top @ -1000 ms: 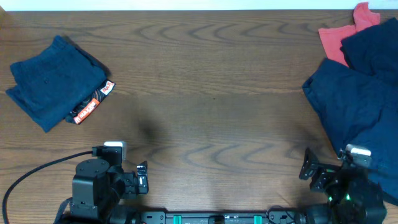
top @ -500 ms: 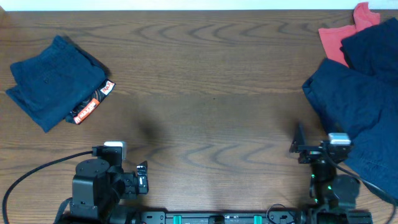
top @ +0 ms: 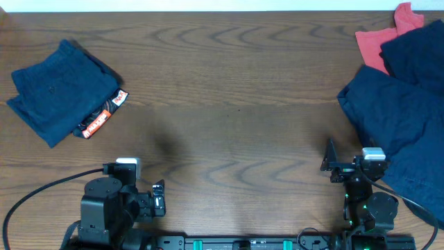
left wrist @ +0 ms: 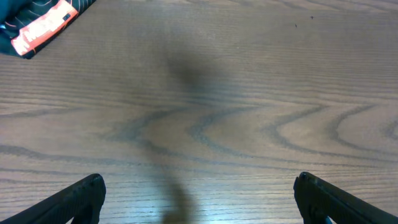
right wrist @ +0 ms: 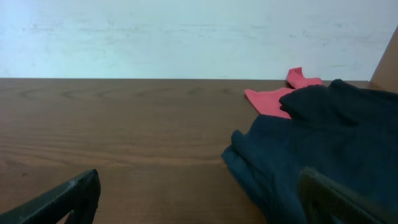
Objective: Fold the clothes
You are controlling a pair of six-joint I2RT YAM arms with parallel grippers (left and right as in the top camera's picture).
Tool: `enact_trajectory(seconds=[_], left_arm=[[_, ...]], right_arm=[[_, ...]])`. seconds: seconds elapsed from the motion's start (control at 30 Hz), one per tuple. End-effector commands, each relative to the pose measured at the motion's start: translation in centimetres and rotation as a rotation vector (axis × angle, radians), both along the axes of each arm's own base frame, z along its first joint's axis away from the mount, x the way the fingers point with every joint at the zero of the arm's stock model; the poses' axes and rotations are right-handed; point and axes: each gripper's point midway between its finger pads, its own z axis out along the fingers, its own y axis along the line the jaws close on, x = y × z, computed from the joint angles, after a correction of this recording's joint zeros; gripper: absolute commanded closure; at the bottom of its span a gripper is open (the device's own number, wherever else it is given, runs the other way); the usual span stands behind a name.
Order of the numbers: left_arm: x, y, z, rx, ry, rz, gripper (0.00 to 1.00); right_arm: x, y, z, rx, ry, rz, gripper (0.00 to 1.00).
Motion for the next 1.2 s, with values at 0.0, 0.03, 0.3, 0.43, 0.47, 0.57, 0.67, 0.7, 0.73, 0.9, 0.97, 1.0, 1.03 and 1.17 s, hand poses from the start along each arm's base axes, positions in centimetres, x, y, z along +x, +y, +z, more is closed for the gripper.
enact_trajectory(seconds=[0.0,0.03,0.3,0.43,0.47,0.57,0.67,0.7,0.73,0.9,0.97,1.0,1.03,1.17], left_arm=[[-0.05,-0.04,0.17,0.005,-0.007,-0.01,0.02],[-0.05,-0.04,0.17,0.005,-0.007,-0.01,0.02],[-0.05,-0.04,0.17,0.005,-0.007,-0.01,0.02],[-0.05,-0.04,0.17,0.005,-0.007,-0.01,0.02],[-0.05,-0.04,0.17,0.005,-0.007,-0.01,0.02],[-0.05,-0.04,0.17,0.005,-0.007,-0.01,0.02],[-0.05,-0.04,0.17,0.005,-0.007,-0.01,0.02],[-0.05,-0.04,0.17,0.005,-0.007,-0.01,0.02],[-0.05,-0.04,0.17,0.005,-0.007,-0.01,0.02],[-0.05,-0.04,0.17,0.005,-0.007,-0.01,0.02],[-0.05,-0.04,0.17,0.005,-0.008,-0.01,0.02],[-0.05,-0.04,0.18,0.005,-0.008,-0.01,0.02],[-0.05,-0.04,0.17,0.005,-0.008,-0.01,0.02],[-0.08,-0.01,-0.11,0.004,-0.013,-0.009,0.02]], right_arm=[[-0.02,-0.25,0.04,-0.018,-0.007,-0.007,0.01],[-0.06,-0.25,0.33,-0.019,-0.02,-0.007,0.01],[-0.09,-0.17,0.39,-0.019,-0.023,-0.004,0.01],[-0.08,-0.15,0.29,-0.019,-0.019,-0.004,0.01],[-0.08,-0.12,0.27,-0.019,-0.017,-0.002,0.01],[-0.07,-0.11,0.22,-0.018,-0.015,-0.002,0.01],[-0.07,-0.11,0.22,-0.018,-0.015,-0.002,0.01],[-0.07,-0.11,0.21,-0.018,-0.015,-0.002,0.01],[-0.07,-0.12,0.19,-0.018,-0.014,-0.002,0.01],[-0.07,-0.12,0.2,-0.018,-0.014,-0.002,0.01],[-0.06,-0.11,0.2,-0.018,-0.014,-0.002,0.01],[-0.06,-0.11,0.2,-0.018,-0.014,-0.002,0.01],[-0.07,-0.12,0.2,-0.018,-0.014,-0.002,0.01],[-0.07,-0.12,0.2,-0.018,-0.014,-0.002,0.01]])
